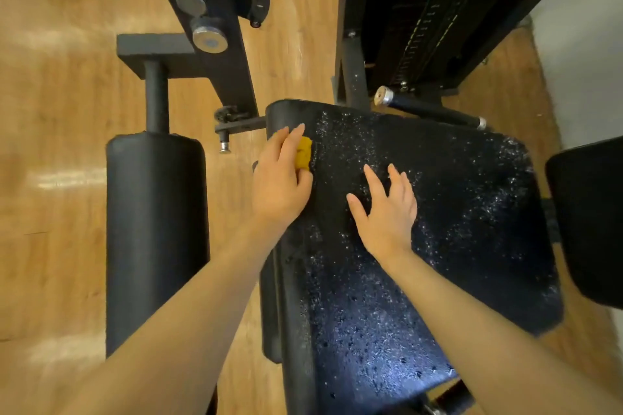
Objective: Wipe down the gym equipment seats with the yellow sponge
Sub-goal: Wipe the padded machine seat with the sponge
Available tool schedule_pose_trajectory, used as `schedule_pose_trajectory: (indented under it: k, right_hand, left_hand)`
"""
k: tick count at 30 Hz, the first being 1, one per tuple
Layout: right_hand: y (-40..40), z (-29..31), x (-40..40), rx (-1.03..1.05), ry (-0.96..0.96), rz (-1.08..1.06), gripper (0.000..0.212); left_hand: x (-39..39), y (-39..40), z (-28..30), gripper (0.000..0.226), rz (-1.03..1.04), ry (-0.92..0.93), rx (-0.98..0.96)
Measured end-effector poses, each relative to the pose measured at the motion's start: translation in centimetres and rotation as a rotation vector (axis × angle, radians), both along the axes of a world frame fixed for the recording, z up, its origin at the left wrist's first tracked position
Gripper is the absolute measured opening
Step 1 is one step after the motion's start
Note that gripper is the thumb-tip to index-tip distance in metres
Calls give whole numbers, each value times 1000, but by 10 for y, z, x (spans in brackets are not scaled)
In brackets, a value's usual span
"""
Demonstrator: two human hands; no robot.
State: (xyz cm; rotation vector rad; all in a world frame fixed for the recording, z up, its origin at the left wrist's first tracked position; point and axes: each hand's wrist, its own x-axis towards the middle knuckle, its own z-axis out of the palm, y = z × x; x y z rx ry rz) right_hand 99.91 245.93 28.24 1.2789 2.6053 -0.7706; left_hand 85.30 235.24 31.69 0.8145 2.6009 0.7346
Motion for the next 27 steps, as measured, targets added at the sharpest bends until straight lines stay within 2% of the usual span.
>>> schedule_pose_trajectory:
  k: [3,7,11,14,17,21,27]
  right_hand:
    - [-1,0,-1,4,4,-7,57]
    - [-1,0,0,8,1,-3,57]
    - [-2,-1,0,12,5,-8,57]
    - [-1,0,0,4,2,-6,57]
    - [0,1,0,-2,-1,-8,57]
    - [1,1,-1,-11,-9,-5,57]
    - [1,-1,0,4,-2,-1,57]
  left_hand:
    - [13,-1,-10,55,-8,27,-45]
    - [57,-24,-14,53,131,16,-52]
    - [102,-48,-10,57,169,-16,-111]
    - [86,-33,-14,57,199,-34,-88]
    - [35,5,-17,55,222,-53,-74]
    - [-16,38,-19,53,189,7,-114]
    - [52,-8,-20,57,198,16,-92]
